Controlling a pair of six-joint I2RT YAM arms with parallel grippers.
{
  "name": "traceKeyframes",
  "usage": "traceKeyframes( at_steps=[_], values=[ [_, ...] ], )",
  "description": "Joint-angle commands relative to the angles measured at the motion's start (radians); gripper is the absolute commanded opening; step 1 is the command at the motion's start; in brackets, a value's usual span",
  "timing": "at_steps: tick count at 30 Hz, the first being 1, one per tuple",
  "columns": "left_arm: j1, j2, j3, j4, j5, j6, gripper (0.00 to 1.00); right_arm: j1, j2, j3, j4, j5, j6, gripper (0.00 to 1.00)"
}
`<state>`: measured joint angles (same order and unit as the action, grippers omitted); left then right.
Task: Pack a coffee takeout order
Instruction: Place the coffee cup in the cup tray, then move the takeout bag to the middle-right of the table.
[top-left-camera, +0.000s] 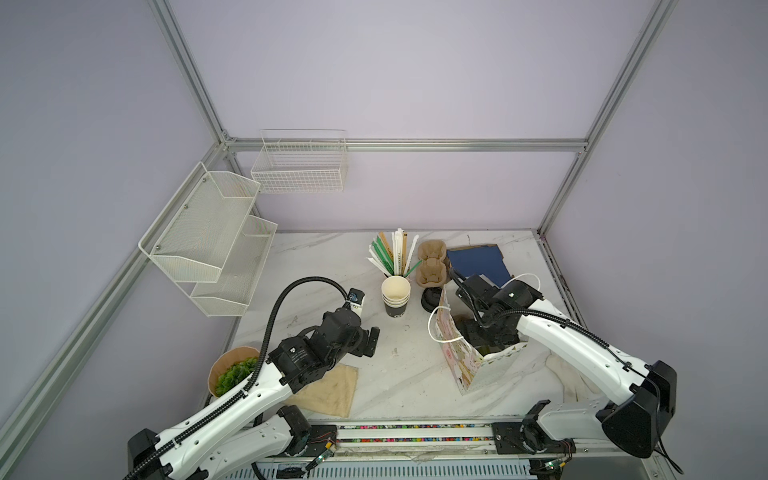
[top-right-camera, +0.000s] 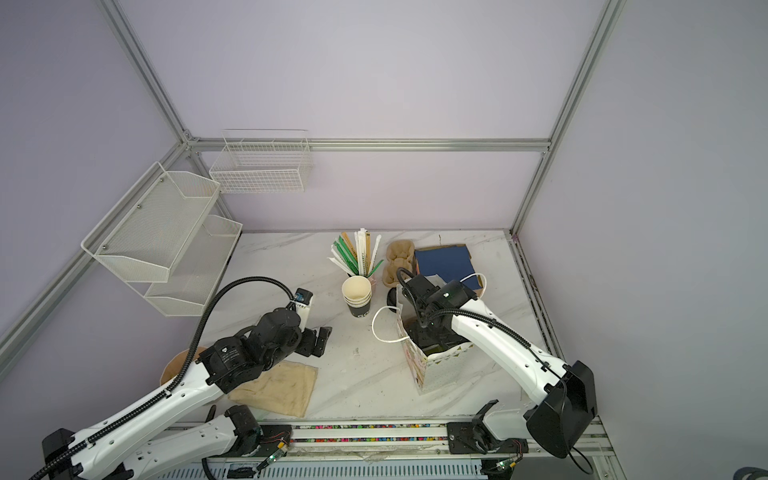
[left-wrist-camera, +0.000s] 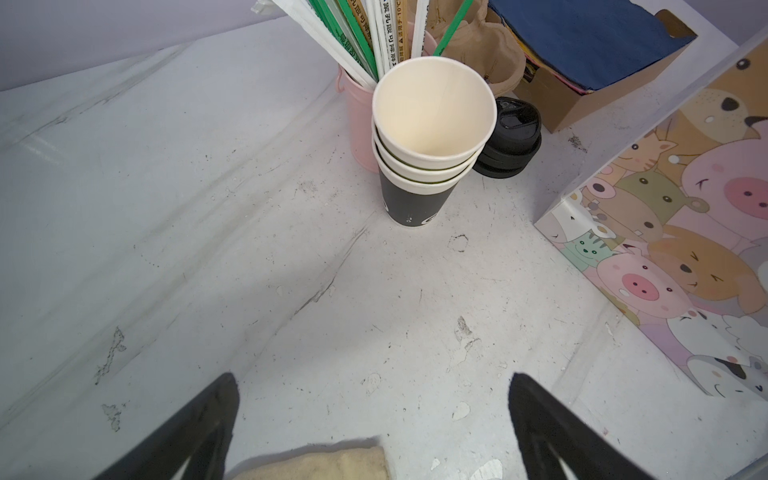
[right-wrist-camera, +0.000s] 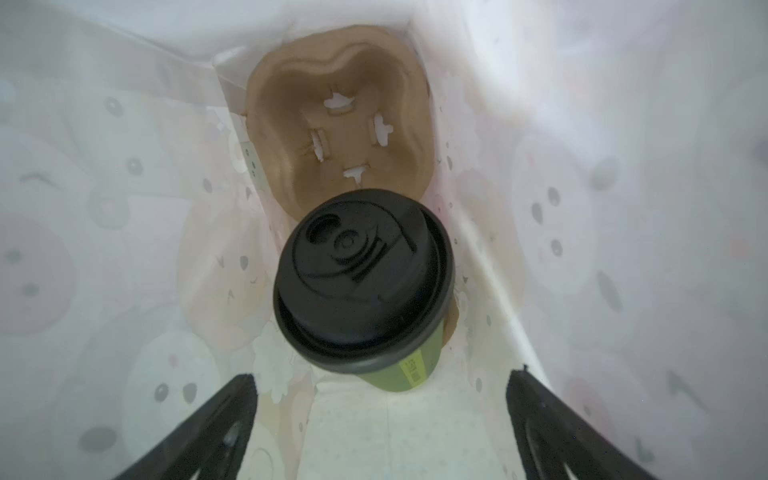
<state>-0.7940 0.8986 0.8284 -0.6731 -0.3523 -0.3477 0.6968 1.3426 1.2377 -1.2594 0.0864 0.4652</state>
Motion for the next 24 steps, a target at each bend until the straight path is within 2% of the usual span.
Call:
traceKeyframes(
  at_steps=[1,18,24],
  values=[
    [0.004,-0.004,0.09,0.015,0.004,0.009,1.0,0.004,0.007,0.026,-0.036,0.012,0.006,0.97],
    [0.004,-0.012,0.089,0.014,0.009,0.007,1.0,0.004,0.117,0.122,0.056,0.027,0.005,0.98],
    [0.004,-0.016,0.089,0.012,0.006,0.009,1.0,0.004,0.186,0.171,0.104,0.083,-0.028,0.97]
  ],
)
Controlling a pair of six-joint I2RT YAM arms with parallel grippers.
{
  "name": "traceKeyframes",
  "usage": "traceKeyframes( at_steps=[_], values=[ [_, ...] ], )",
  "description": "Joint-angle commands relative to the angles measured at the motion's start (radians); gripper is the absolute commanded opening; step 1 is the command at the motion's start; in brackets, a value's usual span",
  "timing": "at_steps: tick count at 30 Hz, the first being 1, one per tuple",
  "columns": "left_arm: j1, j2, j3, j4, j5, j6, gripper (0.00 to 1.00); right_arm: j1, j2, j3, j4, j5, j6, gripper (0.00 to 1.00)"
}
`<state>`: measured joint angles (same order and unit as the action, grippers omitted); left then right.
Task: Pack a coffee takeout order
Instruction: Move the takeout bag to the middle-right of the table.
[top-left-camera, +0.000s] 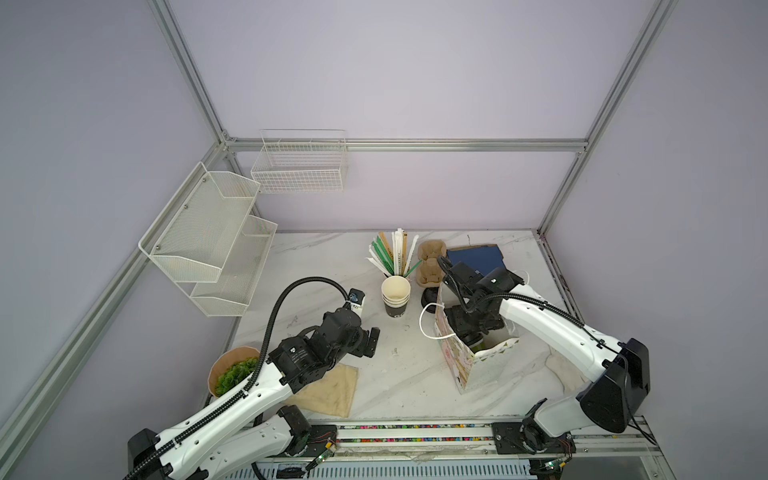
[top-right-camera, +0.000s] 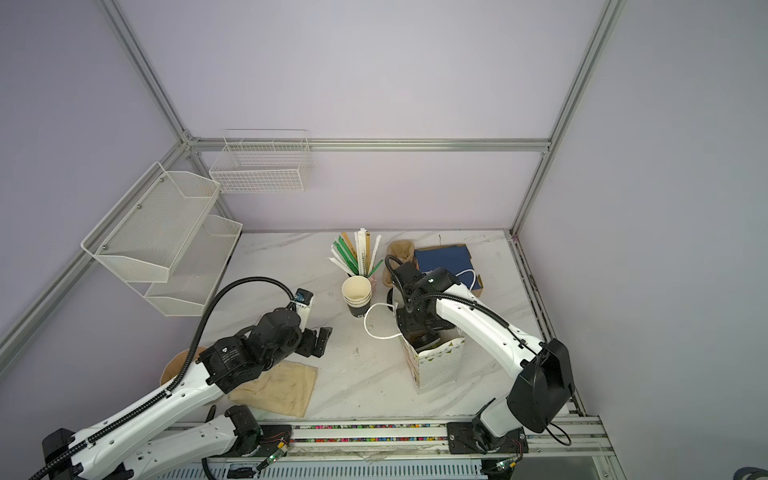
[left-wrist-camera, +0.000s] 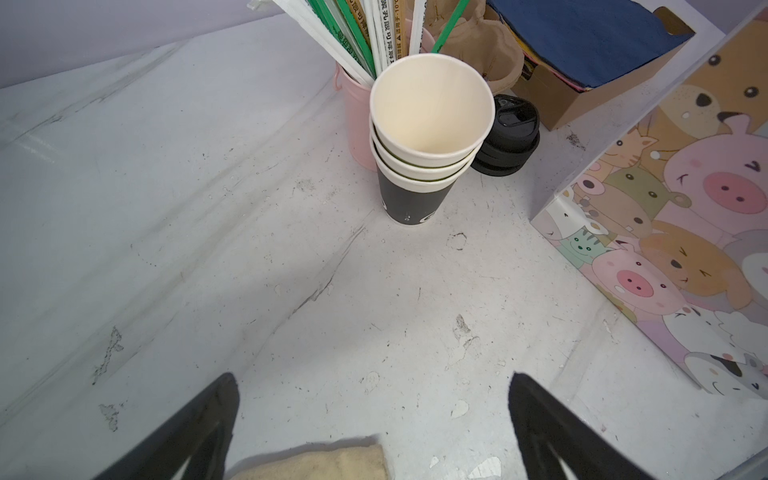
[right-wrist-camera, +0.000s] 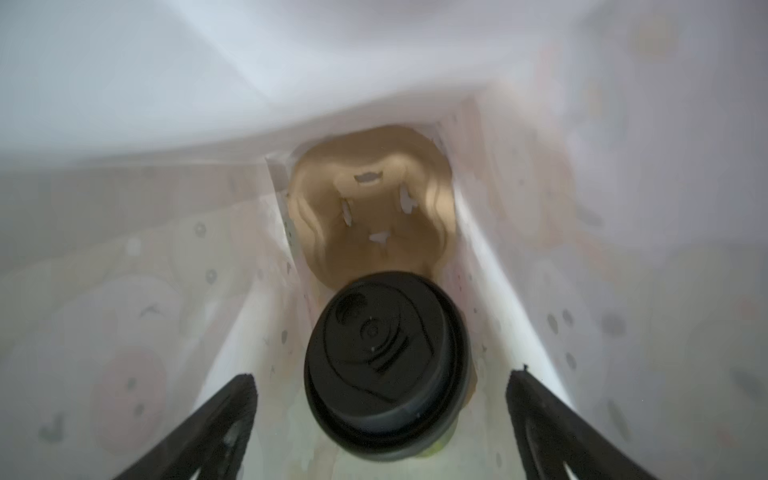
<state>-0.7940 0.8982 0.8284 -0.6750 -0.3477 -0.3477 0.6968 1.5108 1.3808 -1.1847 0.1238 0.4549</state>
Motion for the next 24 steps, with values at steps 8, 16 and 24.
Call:
traceKeyframes(
  at_steps=[8,16,24],
  values=[
    [0.004,-0.021,0.088,0.014,0.0,0.007,1.0,0.003,0.07,0.074,0.059,0.095,-0.039,0.97],
    [0.003,-0.015,0.089,0.014,0.003,0.008,1.0,0.001,0.078,0.148,0.054,0.117,-0.034,0.97],
    [0.004,-0.017,0.087,0.014,0.004,0.007,1.0,0.001,0.08,0.206,0.068,0.12,-0.064,0.97]
  ],
)
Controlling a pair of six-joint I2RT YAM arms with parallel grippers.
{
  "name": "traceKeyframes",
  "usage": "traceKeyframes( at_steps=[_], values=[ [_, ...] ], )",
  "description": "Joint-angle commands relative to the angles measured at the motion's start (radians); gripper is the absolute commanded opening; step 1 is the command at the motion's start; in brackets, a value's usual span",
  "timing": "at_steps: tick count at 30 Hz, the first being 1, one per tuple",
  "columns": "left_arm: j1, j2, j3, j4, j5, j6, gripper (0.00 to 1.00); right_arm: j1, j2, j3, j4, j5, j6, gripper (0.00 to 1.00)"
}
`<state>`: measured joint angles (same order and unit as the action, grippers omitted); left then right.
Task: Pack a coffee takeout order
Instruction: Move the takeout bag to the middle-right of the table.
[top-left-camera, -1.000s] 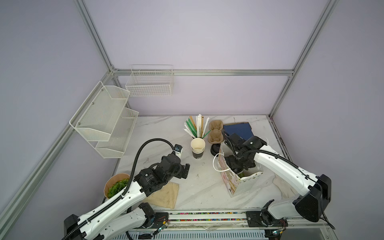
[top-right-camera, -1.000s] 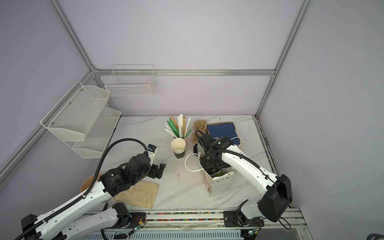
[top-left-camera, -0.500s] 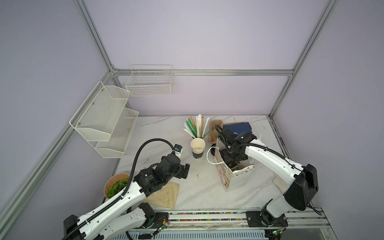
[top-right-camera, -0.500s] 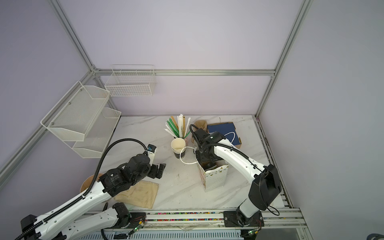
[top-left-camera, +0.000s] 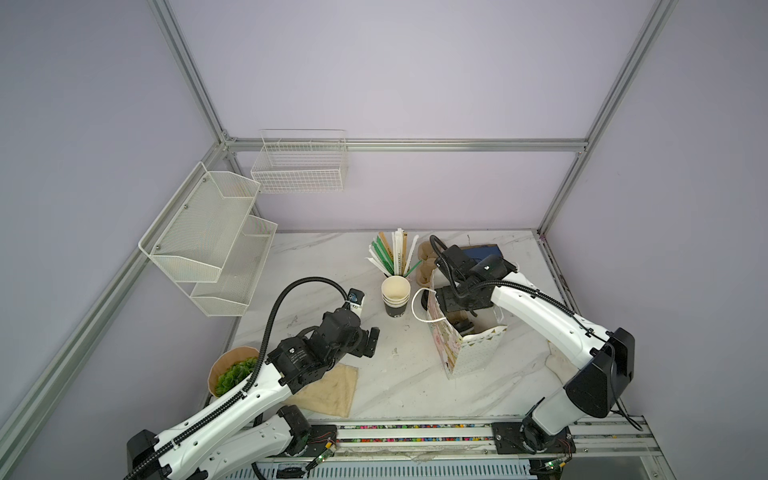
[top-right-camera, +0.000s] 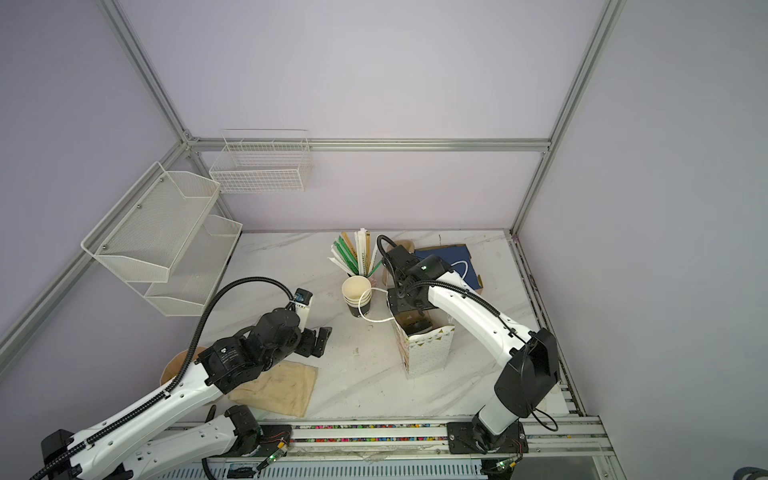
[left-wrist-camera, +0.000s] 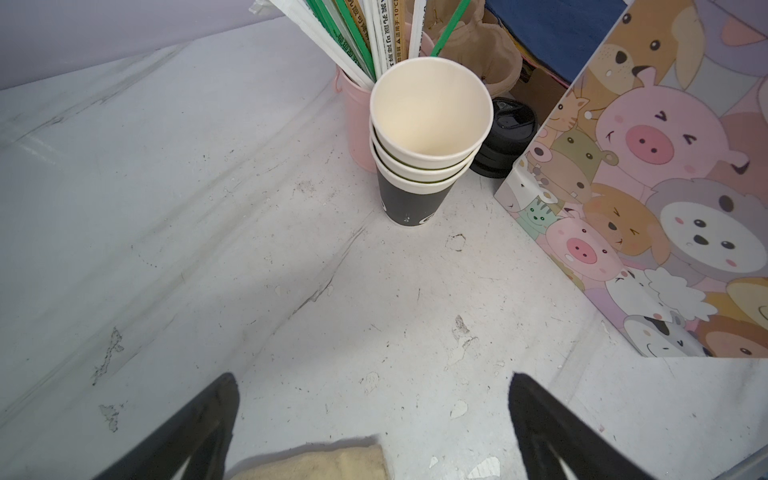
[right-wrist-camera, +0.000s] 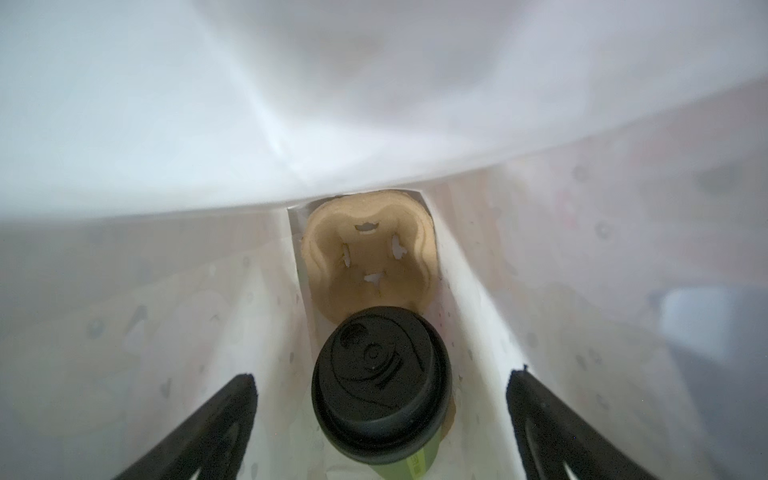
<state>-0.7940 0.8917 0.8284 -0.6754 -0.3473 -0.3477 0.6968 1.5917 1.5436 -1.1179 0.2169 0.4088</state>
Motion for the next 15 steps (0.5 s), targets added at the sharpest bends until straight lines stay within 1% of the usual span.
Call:
traceKeyframes(
  at_steps=[1,7,12,15],
  values=[
    [0.005,-0.01,0.088,0.015,0.005,0.005,1.0,0.0,-0.002,0.059,0.001,0.031,-0.019,0.97],
    [0.004,-0.005,0.087,0.016,0.005,0.006,1.0,0.001,-0.008,0.154,0.002,0.004,-0.044,0.97],
    [0.004,-0.007,0.086,0.031,-0.001,0.007,1.0,0.001,-0.011,0.203,-0.007,0.0,-0.046,0.97],
    [0.004,0.005,0.098,0.041,-0.002,0.005,1.0,0.001,-0.021,0.273,-0.014,-0.022,-0.054,0.97]
  ],
)
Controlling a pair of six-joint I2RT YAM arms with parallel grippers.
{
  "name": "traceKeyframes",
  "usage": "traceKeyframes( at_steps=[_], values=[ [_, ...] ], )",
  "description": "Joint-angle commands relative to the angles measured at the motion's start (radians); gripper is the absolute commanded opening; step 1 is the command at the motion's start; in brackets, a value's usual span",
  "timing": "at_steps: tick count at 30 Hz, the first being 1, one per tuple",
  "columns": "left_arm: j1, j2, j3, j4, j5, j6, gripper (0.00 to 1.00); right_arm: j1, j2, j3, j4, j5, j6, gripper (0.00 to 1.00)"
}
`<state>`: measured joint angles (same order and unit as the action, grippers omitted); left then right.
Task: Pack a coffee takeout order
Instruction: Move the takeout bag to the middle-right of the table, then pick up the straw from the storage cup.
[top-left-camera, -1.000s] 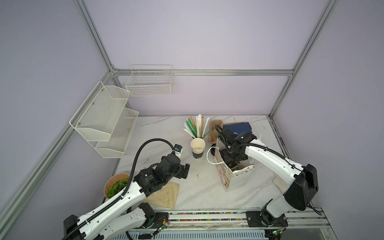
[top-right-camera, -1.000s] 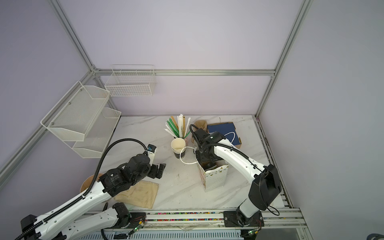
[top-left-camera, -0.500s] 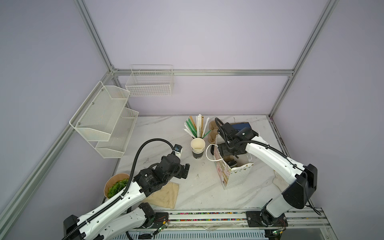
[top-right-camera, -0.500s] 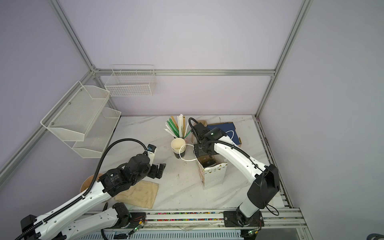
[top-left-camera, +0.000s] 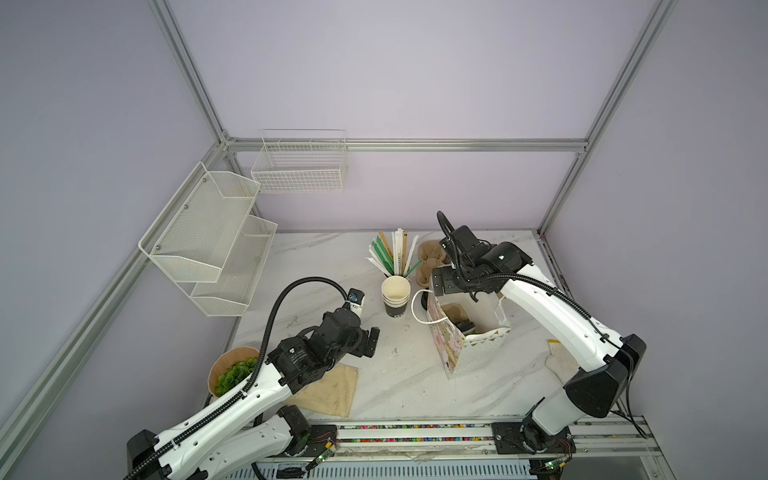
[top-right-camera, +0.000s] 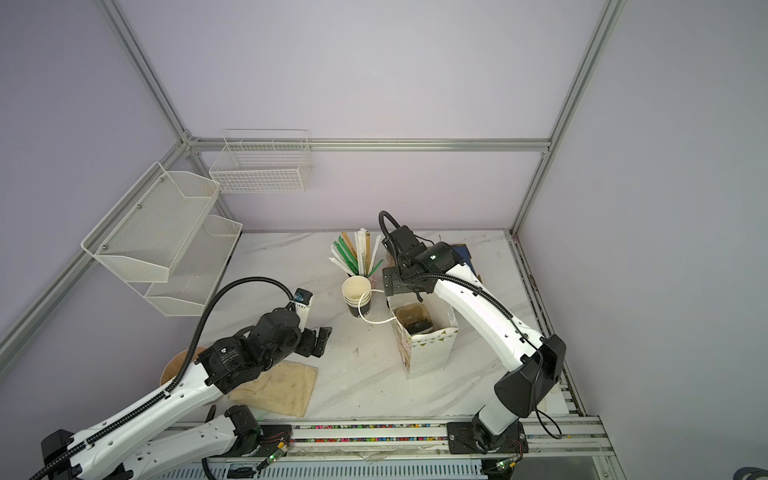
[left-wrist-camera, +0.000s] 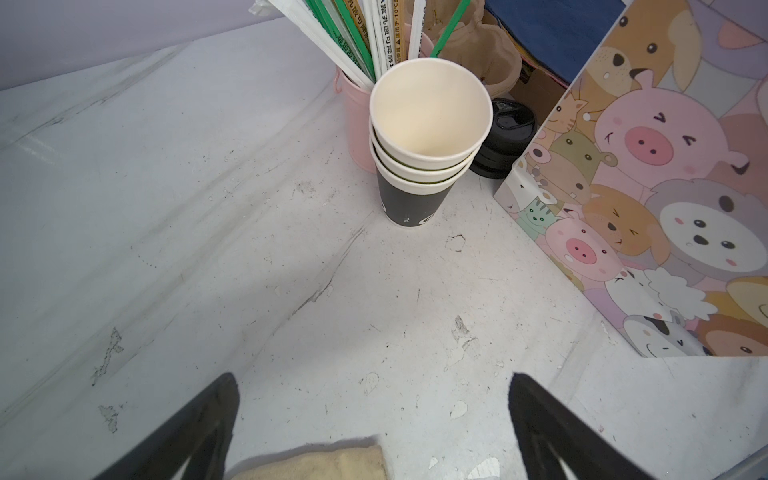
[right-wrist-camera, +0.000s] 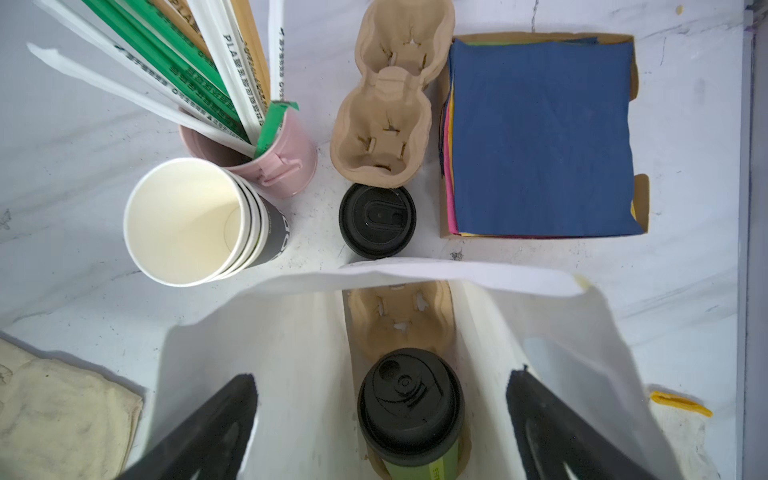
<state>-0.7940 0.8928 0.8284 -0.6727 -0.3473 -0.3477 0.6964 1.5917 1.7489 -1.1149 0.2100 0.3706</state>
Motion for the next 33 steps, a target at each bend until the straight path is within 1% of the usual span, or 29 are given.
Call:
traceKeyframes(
  at_steps=[1,5,8,10,13,17,20,21,24,28,29,31,33],
  values=[
    [0.005,0.013,0.111,0.037,-0.001,0.0,1.0,0.002,-0.022,0.095,-0.019,-0.023,-0.018,0.97],
    [0.007,0.057,0.2,0.038,0.027,-0.013,1.0,0.002,-0.045,0.224,-0.01,-0.061,-0.032,0.98],
    [0.024,0.104,0.274,0.049,0.035,-0.003,1.0,0.002,-0.084,0.239,0.026,-0.089,-0.032,0.97],
    [0.051,0.144,0.316,0.06,0.055,0.002,1.0,0.002,-0.106,0.23,0.043,-0.086,-0.036,0.98],
    [0.108,0.208,0.372,0.079,0.108,0.007,1.0,0.002,-0.144,0.204,0.066,-0.068,-0.037,0.97],
    [0.235,0.287,0.428,0.118,0.231,-0.017,1.0,0.001,-0.211,0.157,0.107,-0.072,-0.032,0.97],
    [0.315,0.364,0.481,0.133,0.326,-0.043,0.96,0.001,-0.274,0.12,0.161,-0.073,-0.024,0.98],
    [0.336,0.389,0.496,0.136,0.356,-0.053,0.94,0.002,-0.287,0.109,0.171,-0.075,-0.024,0.97],
    [0.374,0.457,0.526,0.141,0.404,-0.075,0.87,0.002,-0.312,0.089,0.179,-0.084,-0.022,0.97],
    [0.387,0.511,0.545,0.159,0.418,-0.092,0.85,0.002,-0.34,0.055,0.19,-0.086,-0.026,0.98],
    [0.389,0.549,0.55,0.166,0.418,-0.095,0.83,0.002,-0.345,0.048,0.195,-0.088,-0.028,0.97],
    [0.392,0.583,0.565,0.169,0.425,-0.105,0.76,0.002,-0.358,0.028,0.207,-0.092,-0.029,0.97],
    [0.394,0.613,0.576,0.169,0.419,-0.109,0.73,0.002,-0.368,0.011,0.216,-0.098,-0.028,0.97]
  ],
)
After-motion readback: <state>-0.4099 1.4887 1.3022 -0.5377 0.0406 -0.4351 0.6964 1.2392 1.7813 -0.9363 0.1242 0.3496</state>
